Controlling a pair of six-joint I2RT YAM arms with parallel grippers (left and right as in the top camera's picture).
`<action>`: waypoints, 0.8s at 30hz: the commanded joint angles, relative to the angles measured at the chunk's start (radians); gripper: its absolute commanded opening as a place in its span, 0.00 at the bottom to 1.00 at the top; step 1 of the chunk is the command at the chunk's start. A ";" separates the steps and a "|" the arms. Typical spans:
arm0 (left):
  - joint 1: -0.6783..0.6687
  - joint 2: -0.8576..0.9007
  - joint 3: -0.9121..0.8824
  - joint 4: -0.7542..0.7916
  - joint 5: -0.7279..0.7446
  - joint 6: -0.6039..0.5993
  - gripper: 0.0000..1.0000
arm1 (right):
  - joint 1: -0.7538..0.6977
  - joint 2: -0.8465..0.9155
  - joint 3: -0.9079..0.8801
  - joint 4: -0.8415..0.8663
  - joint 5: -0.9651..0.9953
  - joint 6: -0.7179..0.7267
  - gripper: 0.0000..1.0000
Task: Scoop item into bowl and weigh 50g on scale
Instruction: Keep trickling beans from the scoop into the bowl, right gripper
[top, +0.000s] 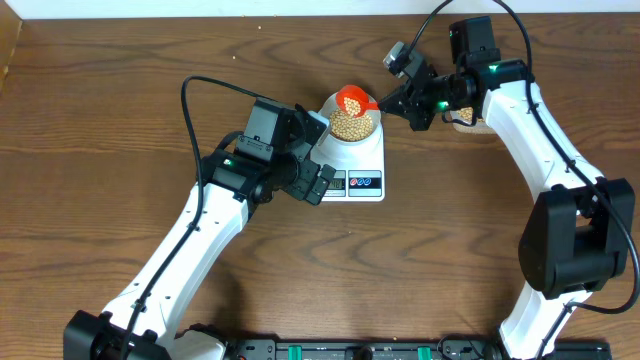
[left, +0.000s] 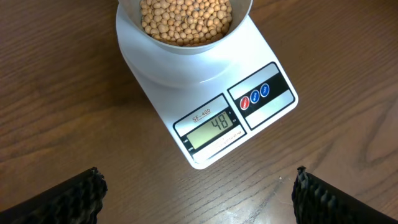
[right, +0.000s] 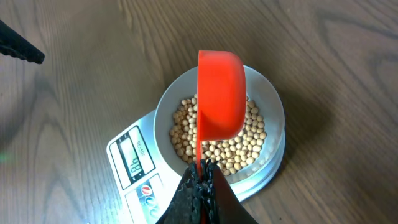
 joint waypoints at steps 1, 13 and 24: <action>0.002 0.000 0.000 -0.003 0.008 0.009 0.98 | 0.005 -0.036 0.017 0.000 -0.037 0.058 0.01; 0.002 0.000 0.000 -0.003 0.008 0.009 0.98 | -0.031 -0.036 0.017 -0.001 -0.163 0.142 0.01; 0.002 0.000 0.000 -0.003 0.008 0.009 0.98 | -0.035 -0.036 0.017 -0.001 -0.156 0.141 0.01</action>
